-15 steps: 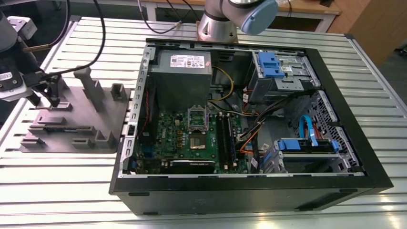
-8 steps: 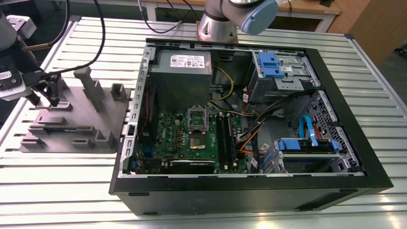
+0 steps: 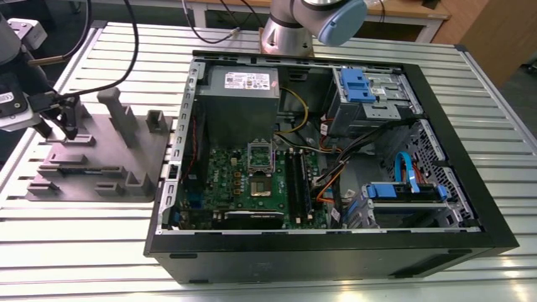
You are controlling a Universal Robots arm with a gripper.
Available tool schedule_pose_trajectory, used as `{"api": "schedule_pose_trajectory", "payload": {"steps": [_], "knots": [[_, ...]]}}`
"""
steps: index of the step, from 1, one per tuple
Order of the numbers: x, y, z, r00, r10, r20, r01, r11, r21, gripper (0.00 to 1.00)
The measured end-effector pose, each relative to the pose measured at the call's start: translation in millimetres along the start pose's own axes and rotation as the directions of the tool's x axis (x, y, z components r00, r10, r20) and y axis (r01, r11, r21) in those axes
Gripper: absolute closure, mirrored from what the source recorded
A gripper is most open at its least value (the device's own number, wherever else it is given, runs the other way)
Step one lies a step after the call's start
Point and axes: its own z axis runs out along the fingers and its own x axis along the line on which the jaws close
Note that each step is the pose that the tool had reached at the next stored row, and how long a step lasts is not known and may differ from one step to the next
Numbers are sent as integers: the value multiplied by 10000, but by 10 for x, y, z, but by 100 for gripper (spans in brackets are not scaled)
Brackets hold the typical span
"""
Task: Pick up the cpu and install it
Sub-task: 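Pick up the cpu and move it towards the insertion slot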
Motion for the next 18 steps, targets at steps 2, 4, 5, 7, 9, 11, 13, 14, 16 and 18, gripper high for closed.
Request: {"api": "schedule_pose_trajectory", "payload": {"steps": [2, 4, 5, 7, 9, 11, 13, 14, 16, 18], "knots": [[0, 0, -8, 10000, -1, 3, 1, 10000, 0, 53], [0, 1, -16, 10000, -1, 3, 1, 10000, 6, 53], [0, 1, -21, 10000, 0, 2, 0, 10000, 7, 53], [0, 2, -31, 10000, 0, 2, 0, 10000, 7, 53], [0, 2, -31, 10000, 0, 4, 0, 10000, 6, 53], [0, 2, -35, 10000, 0, 3, 0, 10000, 7, 53], [0, 2, -37, 10000, 0, 2, 0, 10000, 7, 53], [1, 2, -41, 10000, 0, 1, 0, 10000, 8, 53], [1, 2, -49, 10000, 0, 0, 0, 10000, 8, 53], [1, 3, -56, 10000, 0, 3, 0, 10000, 6, 53]]}}
